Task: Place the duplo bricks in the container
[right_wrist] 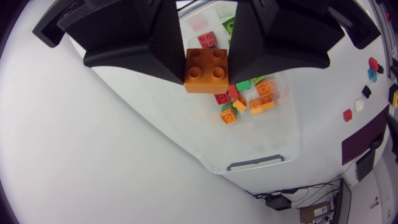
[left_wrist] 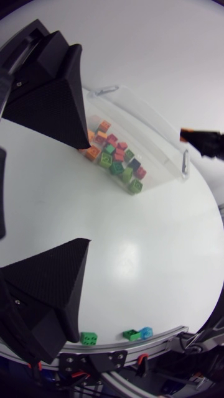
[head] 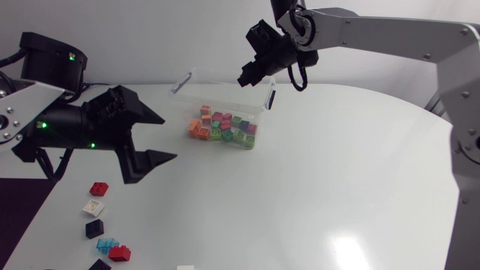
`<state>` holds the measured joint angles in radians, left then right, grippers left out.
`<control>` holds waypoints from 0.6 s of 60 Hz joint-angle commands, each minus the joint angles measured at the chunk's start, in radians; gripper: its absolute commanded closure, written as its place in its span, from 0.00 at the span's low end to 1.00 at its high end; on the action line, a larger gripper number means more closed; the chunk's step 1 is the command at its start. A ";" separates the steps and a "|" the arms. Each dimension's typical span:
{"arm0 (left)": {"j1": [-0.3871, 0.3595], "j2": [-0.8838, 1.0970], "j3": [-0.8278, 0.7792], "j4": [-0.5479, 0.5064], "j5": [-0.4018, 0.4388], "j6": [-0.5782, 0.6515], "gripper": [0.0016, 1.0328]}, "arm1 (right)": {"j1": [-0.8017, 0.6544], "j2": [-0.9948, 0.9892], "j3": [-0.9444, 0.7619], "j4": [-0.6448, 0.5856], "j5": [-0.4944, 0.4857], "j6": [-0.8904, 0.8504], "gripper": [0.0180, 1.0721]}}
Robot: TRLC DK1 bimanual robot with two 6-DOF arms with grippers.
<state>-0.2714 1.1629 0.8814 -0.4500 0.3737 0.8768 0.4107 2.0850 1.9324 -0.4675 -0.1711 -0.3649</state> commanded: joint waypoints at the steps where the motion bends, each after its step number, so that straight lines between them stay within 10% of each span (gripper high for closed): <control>1: -0.037 -0.045 -0.053 -0.069 0.019 0.083 0.04 | -0.010 0.089 0.102 -0.007 0.015 0.029 0.51; 6: -0.072 -0.071 -0.087 -0.151 0.019 0.142 0.04 | -0.009 0.103 0.119 -0.010 0.031 0.030 0.03; 36: -0.371 -0.042 -0.239 -0.323 -0.035 0.129 0.04 | -0.010 -0.414 -0.447 -0.002 0.015 -0.045 0.04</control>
<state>-0.6098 1.0851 0.6739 -0.7624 0.3504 1.0203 0.4038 1.7630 1.5837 -0.4671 -0.1539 -0.3794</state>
